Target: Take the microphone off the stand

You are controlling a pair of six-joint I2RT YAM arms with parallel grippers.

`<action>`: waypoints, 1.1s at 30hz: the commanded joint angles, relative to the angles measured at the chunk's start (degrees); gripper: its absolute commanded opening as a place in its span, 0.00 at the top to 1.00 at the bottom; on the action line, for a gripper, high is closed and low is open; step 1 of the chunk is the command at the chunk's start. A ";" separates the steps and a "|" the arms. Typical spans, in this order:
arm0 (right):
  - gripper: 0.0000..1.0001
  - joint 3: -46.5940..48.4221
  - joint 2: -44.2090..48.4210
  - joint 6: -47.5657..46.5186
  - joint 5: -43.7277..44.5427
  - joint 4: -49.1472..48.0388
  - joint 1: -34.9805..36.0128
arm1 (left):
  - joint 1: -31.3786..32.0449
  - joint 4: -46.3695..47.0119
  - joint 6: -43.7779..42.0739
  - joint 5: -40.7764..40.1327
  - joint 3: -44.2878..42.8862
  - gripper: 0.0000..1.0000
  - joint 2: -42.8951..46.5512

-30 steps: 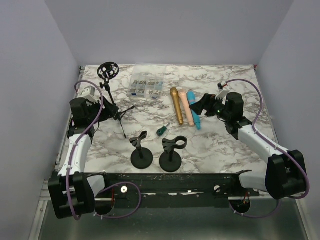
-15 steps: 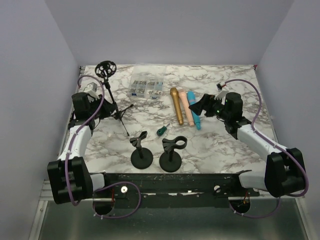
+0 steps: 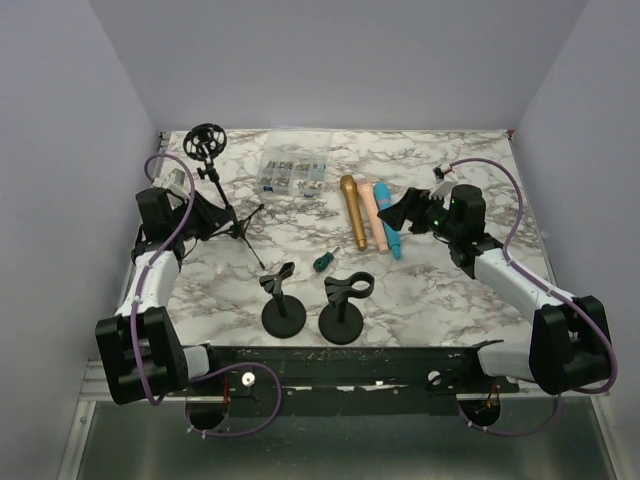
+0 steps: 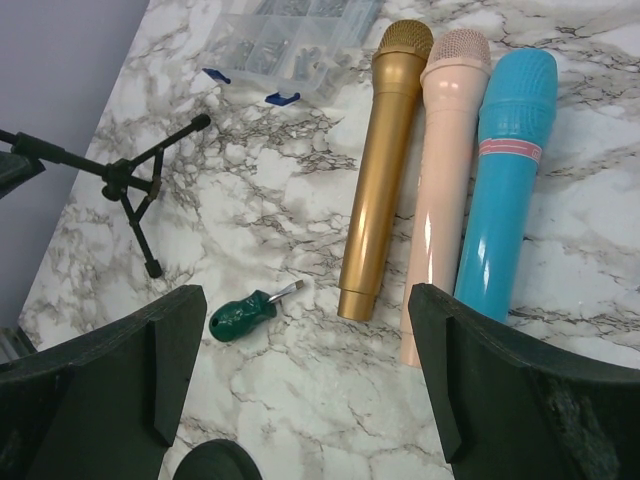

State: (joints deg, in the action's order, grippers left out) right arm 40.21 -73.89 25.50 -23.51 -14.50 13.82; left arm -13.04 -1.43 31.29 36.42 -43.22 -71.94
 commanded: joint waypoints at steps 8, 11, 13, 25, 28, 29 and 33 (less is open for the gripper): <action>0.09 -0.61 -0.02 -0.01 -0.66 -0.97 0.28 | -4.38 5.48 28.35 10.50 6.31 1.00 -2.97; 0.09 -0.66 -0.03 -0.04 -0.44 -0.88 0.23 | -4.82 14.43 37.46 12.89 10.06 1.00 -4.52; 0.09 -0.66 -0.12 -0.05 -0.52 -0.89 0.24 | -4.98 19.46 42.00 13.08 11.98 1.00 -4.96; 0.09 -0.66 -0.19 -0.14 -0.45 -0.88 0.29 | -6.01 27.87 46.69 12.30 17.93 0.39 -1.96; 0.09 -0.65 -0.19 -0.23 -0.24 -0.86 0.26 | -6.36 20.59 40.08 10.87 16.84 0.36 2.79; 0.09 -0.66 -0.20 -0.21 -0.15 -0.80 0.27 | -6.34 17.70 38.15 10.16 16.41 0.36 4.48; 0.09 -0.56 -0.25 -0.03 -0.70 -0.89 0.26 | -6.43 6.73 28.88 7.58 14.14 0.36 11.81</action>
State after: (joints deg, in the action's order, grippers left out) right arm 40.21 -73.89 25.50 -23.49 -14.50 13.82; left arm -19.07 17.61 71.70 47.24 -25.98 -67.05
